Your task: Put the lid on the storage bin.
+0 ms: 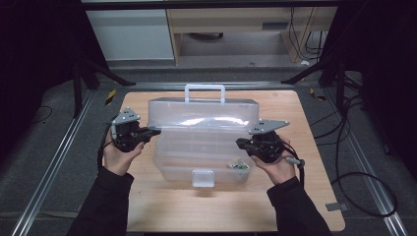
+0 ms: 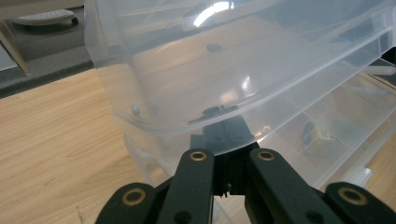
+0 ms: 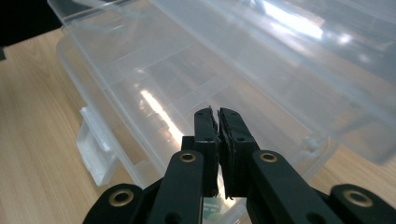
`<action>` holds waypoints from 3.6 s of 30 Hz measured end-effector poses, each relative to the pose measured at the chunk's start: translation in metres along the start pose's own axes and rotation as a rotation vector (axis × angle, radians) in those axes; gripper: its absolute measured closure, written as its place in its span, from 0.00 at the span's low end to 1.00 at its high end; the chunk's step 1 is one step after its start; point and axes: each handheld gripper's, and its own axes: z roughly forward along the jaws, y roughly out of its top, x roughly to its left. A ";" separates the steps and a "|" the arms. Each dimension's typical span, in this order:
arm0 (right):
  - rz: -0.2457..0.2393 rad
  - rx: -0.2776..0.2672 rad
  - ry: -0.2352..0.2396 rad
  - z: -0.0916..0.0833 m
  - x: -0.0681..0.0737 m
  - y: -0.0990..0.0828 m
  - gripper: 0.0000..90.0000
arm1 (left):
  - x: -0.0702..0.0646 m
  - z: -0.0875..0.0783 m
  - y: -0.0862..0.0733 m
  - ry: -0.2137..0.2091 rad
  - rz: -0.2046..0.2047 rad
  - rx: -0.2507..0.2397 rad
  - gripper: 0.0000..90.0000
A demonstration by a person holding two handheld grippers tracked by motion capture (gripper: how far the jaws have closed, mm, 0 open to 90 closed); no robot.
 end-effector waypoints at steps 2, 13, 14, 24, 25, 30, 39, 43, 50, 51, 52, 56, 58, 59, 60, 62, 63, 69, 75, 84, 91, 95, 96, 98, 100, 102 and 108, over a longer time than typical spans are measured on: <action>0.021 -0.012 -0.012 -0.003 -0.003 -0.003 0.96 | 0.000 0.000 -0.001 -0.001 -0.001 0.005 0.99; 0.085 -0.040 -0.046 -0.016 -0.014 -0.015 0.97 | -0.004 0.000 -0.011 -0.008 0.004 0.032 0.99; 0.086 -0.038 -0.050 -0.015 -0.014 -0.015 0.97 | -0.004 0.000 -0.012 -0.009 0.008 0.035 0.99; 0.109 -0.029 -0.057 -0.019 -0.019 -0.025 0.97 | -0.003 0.000 -0.019 -0.018 0.018 0.049 0.98; 0.109 -0.029 -0.061 -0.019 -0.020 -0.026 0.97 | -0.003 0.000 -0.019 -0.018 0.016 0.048 0.98; 0.126 -0.023 -0.066 -0.019 -0.023 -0.031 0.97 | -0.003 -0.001 -0.022 -0.032 0.011 0.055 0.97; 0.135 -0.022 -0.070 -0.021 -0.026 -0.033 0.98 | -0.005 0.000 -0.025 -0.024 0.022 0.053 0.96; 0.137 -0.040 -0.072 -0.021 -0.027 -0.033 0.99 | -0.006 0.001 -0.026 -0.020 0.017 0.065 0.89; 0.142 -0.045 -0.060 -0.018 -0.027 -0.032 1.00 | 0.000 -0.003 -0.027 -0.015 0.003 0.072 0.97; 0.144 -0.044 -0.058 -0.018 -0.027 -0.032 1.00 | 0.001 -0.004 -0.027 -0.011 0.000 0.071 0.98; 0.142 -0.043 -0.059 -0.018 -0.028 -0.032 0.99 | 0.002 -0.005 -0.028 -0.011 -0.006 0.071 0.99; 0.145 -0.040 -0.059 -0.019 -0.028 -0.034 0.99 | 0.006 -0.008 -0.030 -0.006 -0.027 0.070 0.99; 0.150 -0.038 -0.062 -0.019 -0.028 -0.035 0.98 | 0.008 -0.009 -0.031 -0.003 -0.030 0.074 0.99; 0.150 -0.035 -0.061 -0.019 -0.028 -0.035 0.98 | 0.009 -0.009 -0.032 -0.001 -0.033 0.075 0.99; 0.150 -0.033 -0.065 -0.019 -0.029 -0.036 0.98 | 0.009 -0.009 -0.032 0.000 -0.035 0.077 0.99; 0.152 -0.032 -0.065 -0.019 -0.029 -0.037 0.97 | 0.010 -0.009 -0.034 0.003 -0.038 0.079 0.99; 0.149 -0.031 -0.067 -0.018 -0.029 -0.038 0.97 | 0.010 -0.009 -0.034 0.002 -0.037 0.084 0.99; 0.154 -0.017 -0.074 -0.017 -0.029 -0.042 0.96 | 0.013 -0.006 -0.039 0.013 -0.036 0.104 0.99; 0.148 0.004 -0.080 -0.013 -0.028 -0.046 0.95 | 0.013 -0.004 -0.043 0.022 -0.029 0.126 0.99; 0.151 0.018 -0.091 -0.010 -0.026 -0.052 0.94 | 0.013 -0.002 -0.050 0.026 -0.030 0.147 0.99; 0.163 0.030 -0.085 -0.009 -0.026 -0.059 0.93 | 0.013 -0.001 -0.055 0.030 -0.025 0.173 0.98; 0.160 0.045 -0.089 -0.007 -0.025 -0.062 0.92 | 0.012 0.000 -0.058 0.036 -0.022 0.192 0.98; 0.160 0.050 -0.088 -0.007 -0.025 -0.063 0.92 | 0.012 0.000 -0.059 0.041 -0.022 0.196 0.98; 0.162 0.061 -0.086 -0.006 -0.025 -0.065 0.92 | 0.012 0.001 -0.061 0.045 -0.019 0.210 0.98; 0.164 0.067 -0.086 -0.005 -0.025 -0.067 0.92 | 0.012 0.002 -0.062 0.049 -0.013 0.220 0.99; 0.163 0.080 -0.090 -0.004 -0.026 -0.068 0.93 | 0.013 0.003 -0.063 0.057 -0.011 0.228 0.99; 0.176 0.087 -0.087 -0.005 -0.029 -0.073 0.91 | 0.018 0.004 -0.067 0.073 -0.030 0.239 0.98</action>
